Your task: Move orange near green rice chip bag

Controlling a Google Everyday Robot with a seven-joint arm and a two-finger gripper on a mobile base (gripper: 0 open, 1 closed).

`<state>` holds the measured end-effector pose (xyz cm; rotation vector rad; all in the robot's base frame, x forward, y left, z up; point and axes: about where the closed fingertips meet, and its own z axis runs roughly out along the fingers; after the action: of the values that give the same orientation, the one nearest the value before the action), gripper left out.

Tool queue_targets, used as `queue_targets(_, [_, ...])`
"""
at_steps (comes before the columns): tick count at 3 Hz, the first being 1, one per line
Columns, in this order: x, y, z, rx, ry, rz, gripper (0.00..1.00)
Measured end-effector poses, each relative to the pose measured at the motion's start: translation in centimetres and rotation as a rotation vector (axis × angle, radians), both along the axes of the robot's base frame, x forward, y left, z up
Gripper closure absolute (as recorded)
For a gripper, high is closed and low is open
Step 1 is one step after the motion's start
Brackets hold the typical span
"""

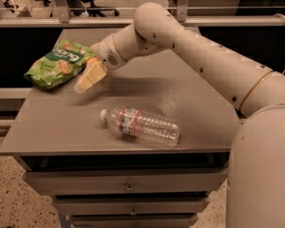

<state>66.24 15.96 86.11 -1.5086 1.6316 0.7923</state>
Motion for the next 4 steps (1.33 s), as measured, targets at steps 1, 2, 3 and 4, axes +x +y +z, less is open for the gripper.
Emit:
queue_targets(1, [-0.1, -1.2, 0.8, 0.001, -0.011, -0.025, 0.00])
queue_targets(2, [-0.4, -3.4, 2.8, -0.006, -0.035, -0.062, 0.00])
queue_targets(3, [-1.0, -5.7, 5.0, -0.016, -0.067, -0.098, 0.00])
queue_targets(4, [-2.7, -10.0, 8.5, -0.015, -0.108, -0.130, 0.00])
